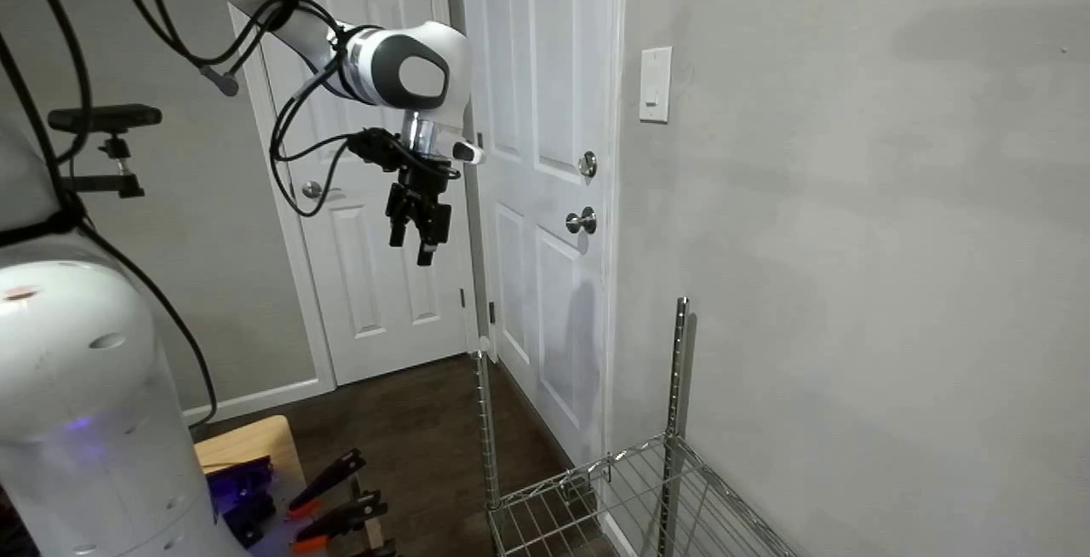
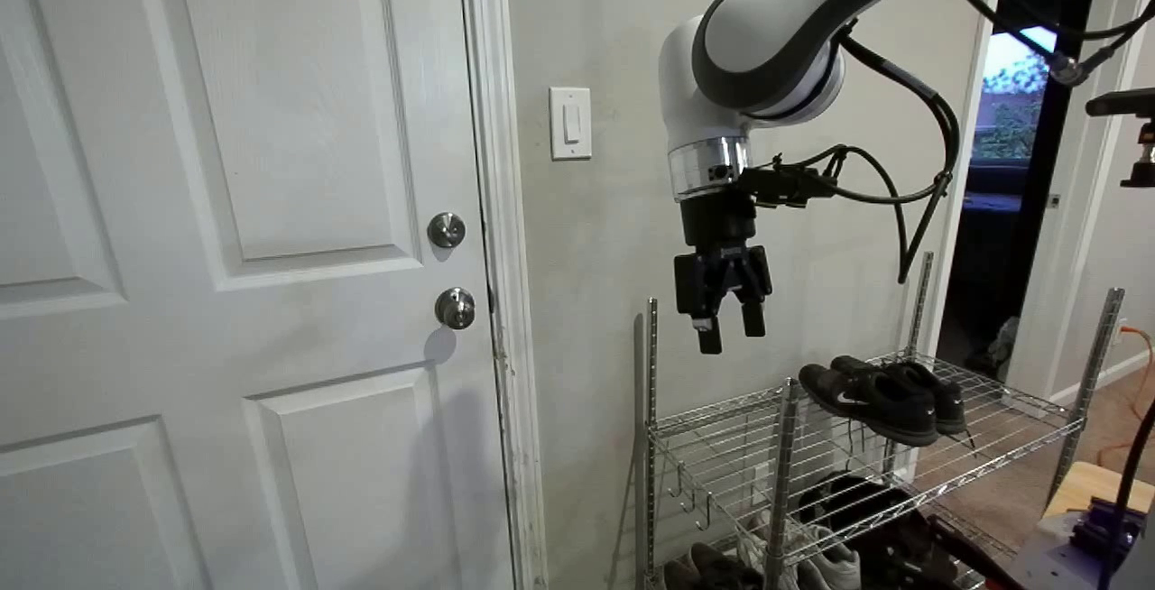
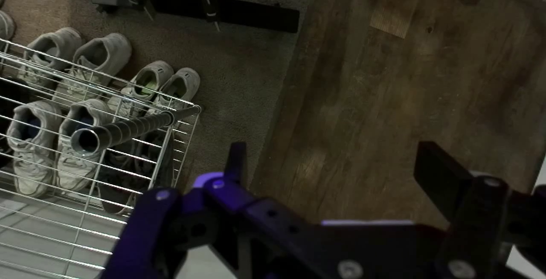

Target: Flip the switch to turn off the light

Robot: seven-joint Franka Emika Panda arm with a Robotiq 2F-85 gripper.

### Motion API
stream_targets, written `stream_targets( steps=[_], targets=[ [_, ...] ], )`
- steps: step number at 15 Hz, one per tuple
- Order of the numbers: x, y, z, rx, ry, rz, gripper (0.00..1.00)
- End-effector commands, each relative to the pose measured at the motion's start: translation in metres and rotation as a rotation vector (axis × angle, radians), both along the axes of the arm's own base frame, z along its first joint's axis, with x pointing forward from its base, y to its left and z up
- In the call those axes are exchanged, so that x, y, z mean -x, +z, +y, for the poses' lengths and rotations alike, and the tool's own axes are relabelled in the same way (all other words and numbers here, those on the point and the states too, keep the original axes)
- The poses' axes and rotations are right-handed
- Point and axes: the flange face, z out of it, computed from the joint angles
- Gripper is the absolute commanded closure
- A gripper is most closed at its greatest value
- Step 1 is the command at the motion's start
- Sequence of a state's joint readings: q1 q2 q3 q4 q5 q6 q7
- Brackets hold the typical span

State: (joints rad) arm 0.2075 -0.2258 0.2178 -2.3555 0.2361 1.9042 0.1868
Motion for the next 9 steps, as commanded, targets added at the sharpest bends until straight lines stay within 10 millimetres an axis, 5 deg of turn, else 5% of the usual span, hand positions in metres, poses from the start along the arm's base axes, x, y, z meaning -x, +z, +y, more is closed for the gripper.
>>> stream_targets(
  steps=[1, 8, 9],
  targets=[
    [-0.0002, 0.0005, 0.0, 0.0, 0.0, 0.001, 0.0],
    [-0.0002, 0.0005, 0.0, 0.0, 0.0, 0.001, 0.0],
    [-0.0007, 0.0004, 0.0002, -0.009, -0.001, -0.002, 0.25]
  ],
)
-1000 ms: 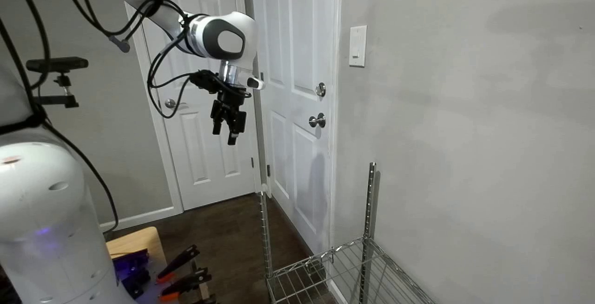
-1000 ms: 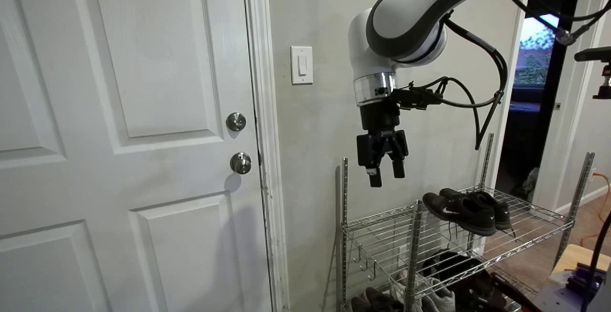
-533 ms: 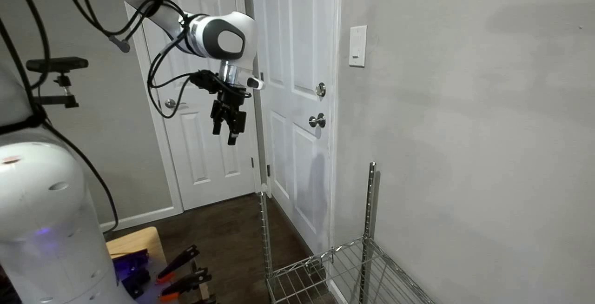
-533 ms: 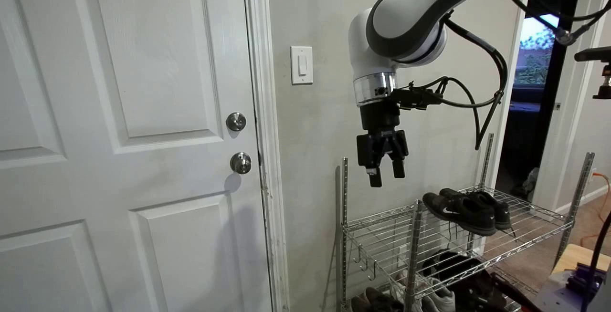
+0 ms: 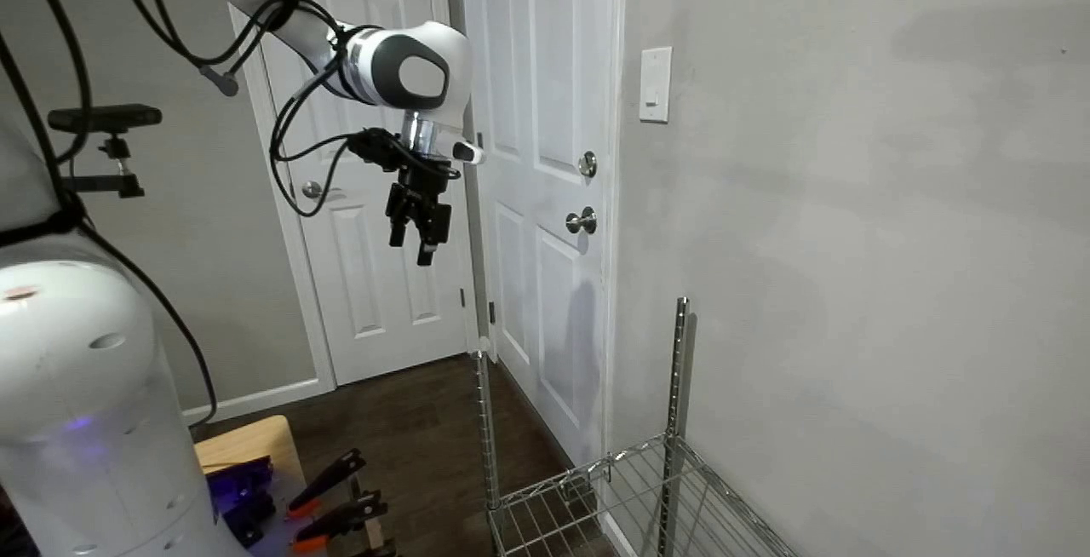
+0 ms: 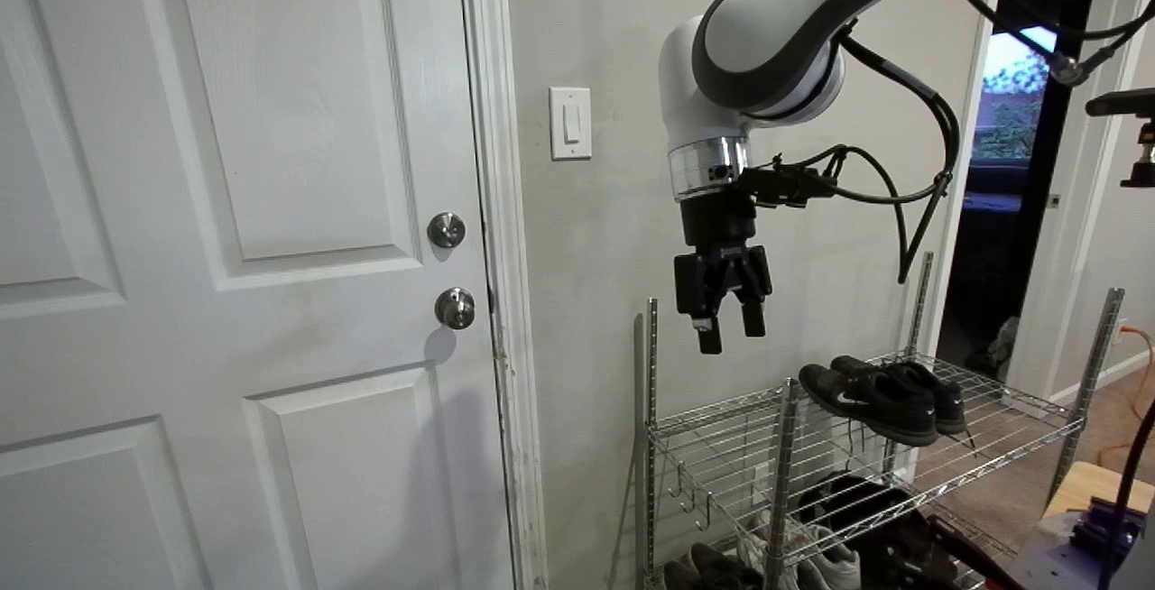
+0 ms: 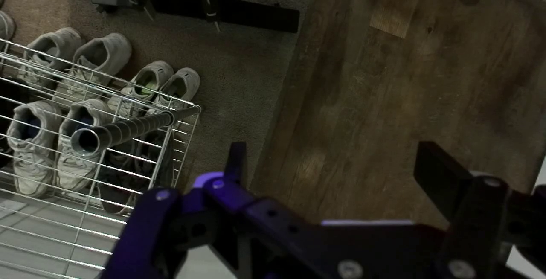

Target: Flip the switch to turn off the light

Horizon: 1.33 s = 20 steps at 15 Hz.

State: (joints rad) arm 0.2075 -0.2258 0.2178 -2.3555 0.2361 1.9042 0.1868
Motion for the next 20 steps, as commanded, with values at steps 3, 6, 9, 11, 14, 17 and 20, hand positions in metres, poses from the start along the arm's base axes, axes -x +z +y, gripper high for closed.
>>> stream_targets(
  steps=[3, 6, 9, 11, 14, 17, 20],
  targets=[
    [-0.012, -0.001, 0.002, -0.032, 0.017, -0.043, 0.41],
    [-0.041, 0.004, 0.004, -0.088, 0.035, -0.181, 0.61],
    [-0.075, 0.012, 0.005, -0.122, -0.003, -0.37, 0.8],
    [-0.092, 0.016, 0.008, -0.133, -0.045, -0.478, 0.93],
    [-0.108, 0.019, 0.007, -0.139, -0.144, -0.633, 1.0],
    [-0.115, 0.025, 0.003, -0.155, -0.27, -0.743, 0.97],
    [-0.116, 0.04, -0.005, -0.169, -0.387, -0.847, 0.96]
  ],
)
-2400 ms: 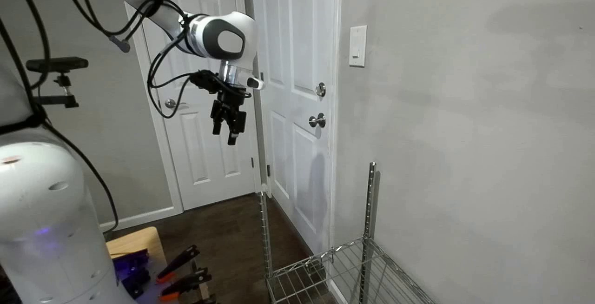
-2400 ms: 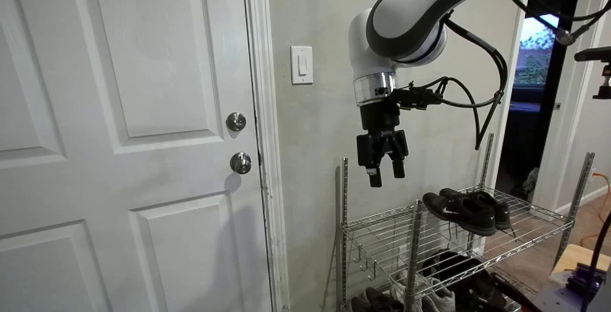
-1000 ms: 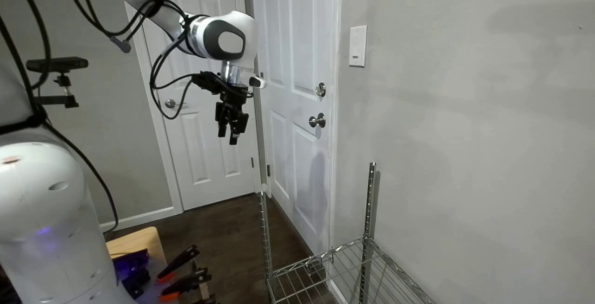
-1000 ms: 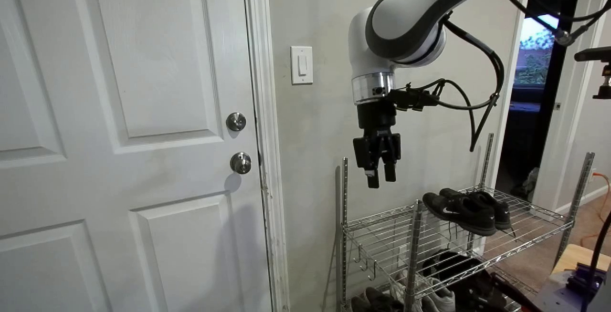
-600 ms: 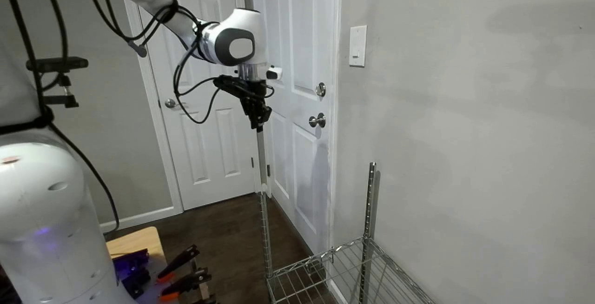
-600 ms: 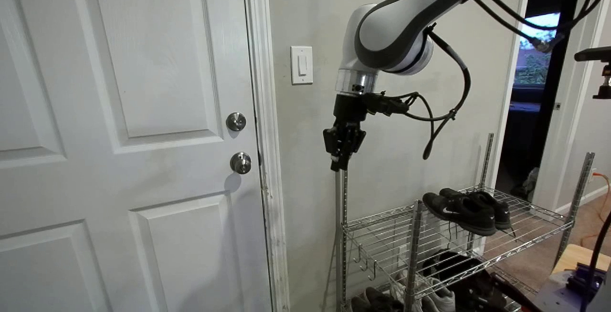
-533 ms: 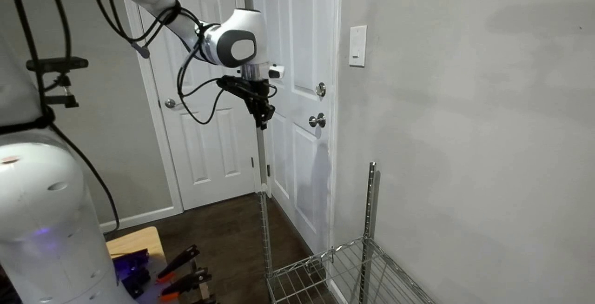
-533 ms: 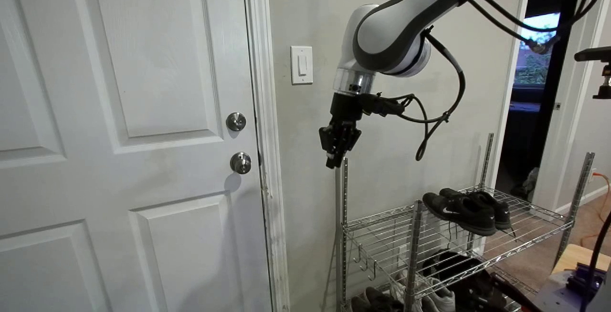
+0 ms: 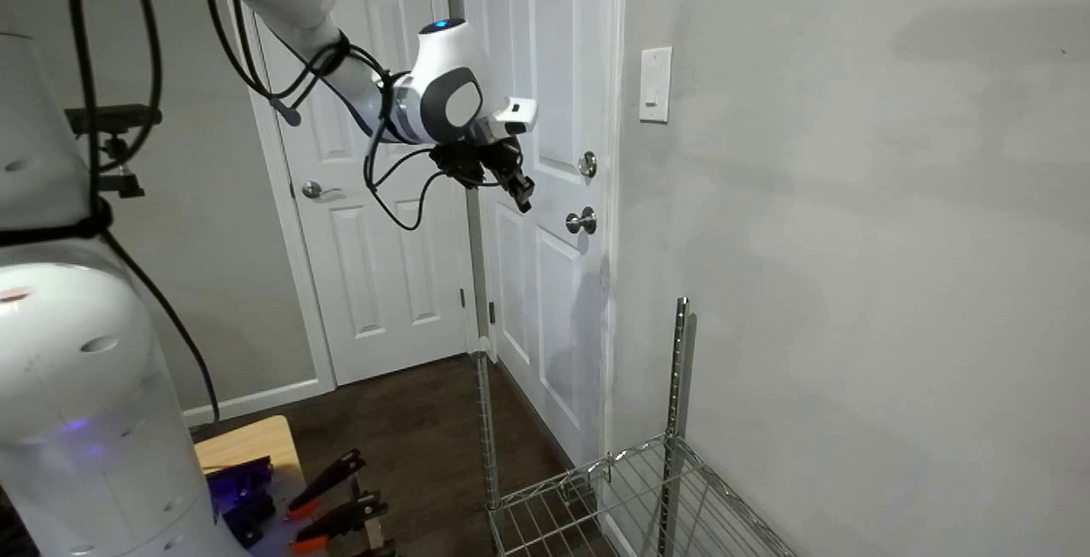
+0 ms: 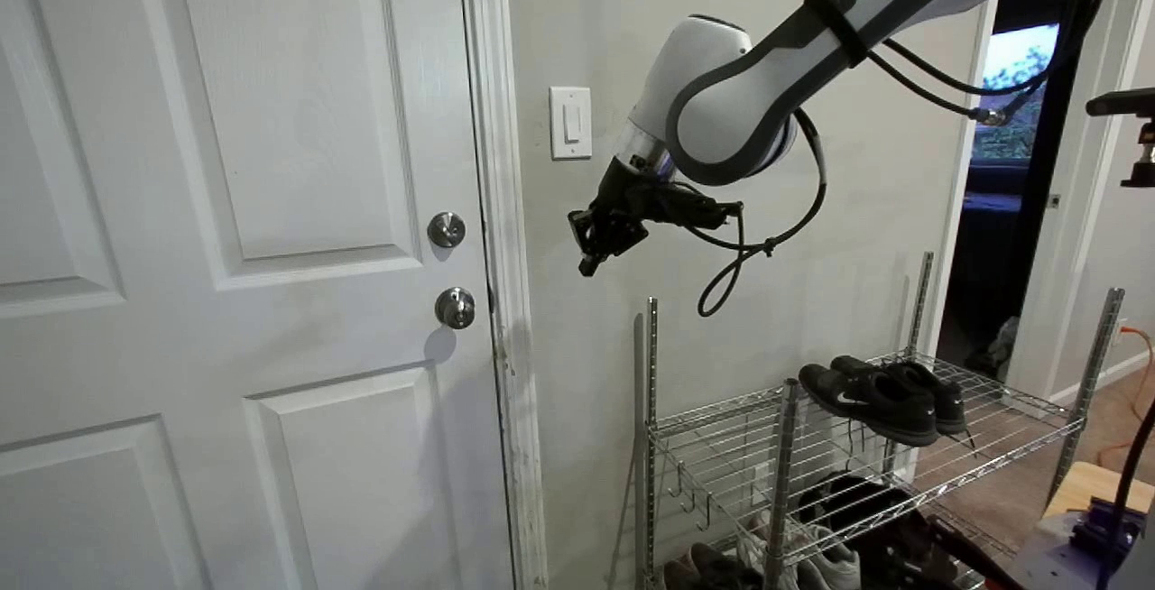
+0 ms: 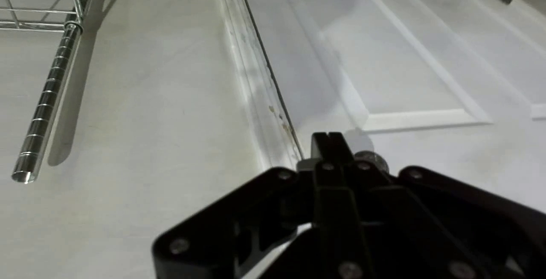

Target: Flip the switch to turn off the light

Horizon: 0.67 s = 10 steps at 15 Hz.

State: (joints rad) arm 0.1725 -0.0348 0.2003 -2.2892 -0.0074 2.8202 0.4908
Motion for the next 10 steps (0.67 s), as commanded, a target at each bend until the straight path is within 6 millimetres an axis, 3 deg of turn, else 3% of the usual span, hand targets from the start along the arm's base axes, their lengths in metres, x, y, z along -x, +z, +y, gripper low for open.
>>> stream_targets(
  steps=[1, 6, 7, 10],
  targets=[
    [0.002, 0.017, -0.014, -0.049, -0.132, -0.114, 0.96],
    [-0.001, 0.063, -0.047, -0.048, -0.287, -0.273, 0.96],
    [-0.01, 0.043, -0.038, -0.045, -0.233, -0.216, 0.96],
    [-0.007, 0.062, -0.049, -0.043, -0.273, -0.265, 0.96]
  ],
)
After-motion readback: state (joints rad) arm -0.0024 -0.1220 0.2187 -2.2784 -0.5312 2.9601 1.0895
